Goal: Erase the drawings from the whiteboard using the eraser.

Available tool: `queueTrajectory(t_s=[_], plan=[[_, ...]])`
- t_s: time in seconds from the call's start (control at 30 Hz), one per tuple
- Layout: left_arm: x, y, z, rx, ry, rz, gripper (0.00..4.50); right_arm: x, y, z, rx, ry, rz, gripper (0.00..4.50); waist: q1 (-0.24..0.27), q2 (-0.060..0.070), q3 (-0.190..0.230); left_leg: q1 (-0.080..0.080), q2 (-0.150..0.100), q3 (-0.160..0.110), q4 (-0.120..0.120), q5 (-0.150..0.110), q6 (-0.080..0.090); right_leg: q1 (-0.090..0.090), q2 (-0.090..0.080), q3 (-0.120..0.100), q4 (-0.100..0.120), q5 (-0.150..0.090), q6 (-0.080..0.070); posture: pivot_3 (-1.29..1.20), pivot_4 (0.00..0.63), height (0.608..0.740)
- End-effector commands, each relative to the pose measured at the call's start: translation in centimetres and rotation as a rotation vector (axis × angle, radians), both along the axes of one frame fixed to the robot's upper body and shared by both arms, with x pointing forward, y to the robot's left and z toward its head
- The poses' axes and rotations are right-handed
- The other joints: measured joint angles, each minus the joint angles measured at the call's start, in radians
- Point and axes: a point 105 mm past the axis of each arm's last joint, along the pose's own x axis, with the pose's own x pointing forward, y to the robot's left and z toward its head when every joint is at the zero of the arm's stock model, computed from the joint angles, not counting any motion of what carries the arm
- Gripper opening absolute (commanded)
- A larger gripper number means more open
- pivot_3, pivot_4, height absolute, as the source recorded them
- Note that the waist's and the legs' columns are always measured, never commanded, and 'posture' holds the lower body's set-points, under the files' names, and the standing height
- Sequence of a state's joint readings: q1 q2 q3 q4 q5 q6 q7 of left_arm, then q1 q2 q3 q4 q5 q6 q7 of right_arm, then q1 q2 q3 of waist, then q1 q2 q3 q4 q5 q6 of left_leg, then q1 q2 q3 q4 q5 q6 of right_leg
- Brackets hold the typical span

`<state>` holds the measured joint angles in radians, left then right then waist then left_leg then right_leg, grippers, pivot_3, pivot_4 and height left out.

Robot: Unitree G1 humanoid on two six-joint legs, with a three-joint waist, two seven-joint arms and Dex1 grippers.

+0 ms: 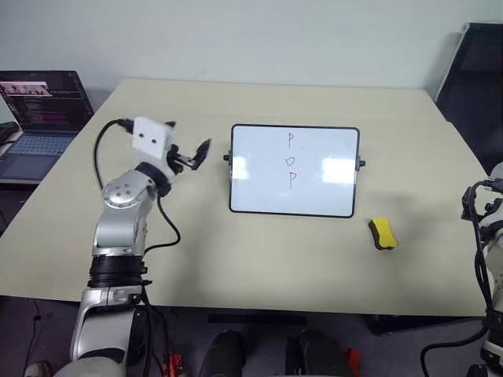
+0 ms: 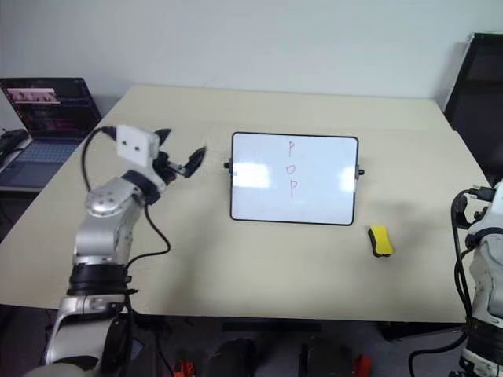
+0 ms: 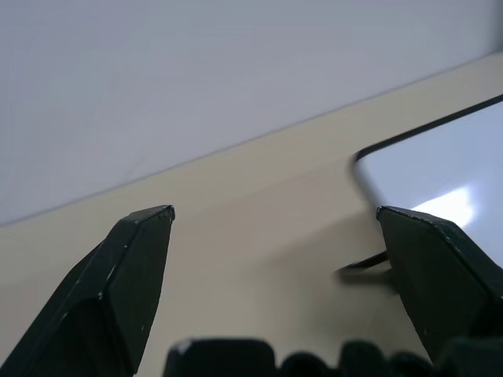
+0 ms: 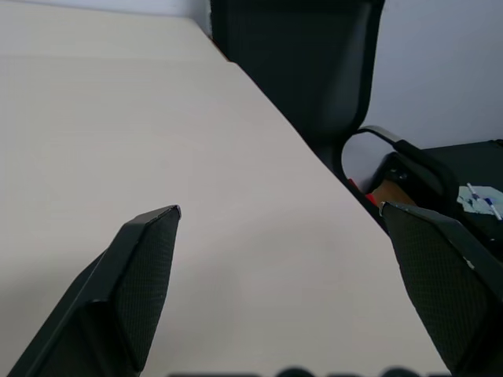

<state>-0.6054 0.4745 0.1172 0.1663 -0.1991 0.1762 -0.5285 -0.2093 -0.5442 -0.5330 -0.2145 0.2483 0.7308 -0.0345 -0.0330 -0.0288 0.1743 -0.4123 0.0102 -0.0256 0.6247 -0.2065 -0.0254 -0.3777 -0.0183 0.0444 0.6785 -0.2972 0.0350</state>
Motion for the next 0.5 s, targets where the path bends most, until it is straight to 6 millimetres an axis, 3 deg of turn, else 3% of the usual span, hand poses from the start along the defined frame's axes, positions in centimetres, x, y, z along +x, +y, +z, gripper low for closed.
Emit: queueTrajectory(t_s=[0.03, 0.27, 0.5], plan=[[-1.5, -4.4, 1.4, -0.016, 0.000, -0.259, 4.50, -0.3, 1.8, 1.6, 0.008, 0.036, 0.079, 4.45, -0.001, 0.000, 0.000, 0.000, 0.000, 0.000, 0.000, 0.000, 0.000, 0.000, 0.000, 0.000, 0.000, 0.000, 0.000, 0.00, 0.150, 0.740], [-4.7, -9.6, 0.4, -0.011, 0.102, -0.665, 4.50, -0.1, 5.5, 2.2, 0.111, 0.159, 0.206, 4.45, 0.000, 0.000, 0.000, -0.003, 0.000, 0.000, 0.001, 0.000, 0.000, -0.003, 0.001, 0.000, 0.001, 0.000, 0.000, 0.00, 0.150, 0.740], [-6.4, -11.2, -1.9, 0.072, 0.181, -0.868, 4.50, 0.0, 9.2, 2.3, 0.181, 0.279, 0.331, 4.45, 0.001, 0.000, 0.000, -0.004, 0.000, 0.000, 0.001, 0.000, 0.000, -0.003, 0.001, -0.001, 0.000, 0.000, 0.000, 0.00, 0.150, 0.740]])
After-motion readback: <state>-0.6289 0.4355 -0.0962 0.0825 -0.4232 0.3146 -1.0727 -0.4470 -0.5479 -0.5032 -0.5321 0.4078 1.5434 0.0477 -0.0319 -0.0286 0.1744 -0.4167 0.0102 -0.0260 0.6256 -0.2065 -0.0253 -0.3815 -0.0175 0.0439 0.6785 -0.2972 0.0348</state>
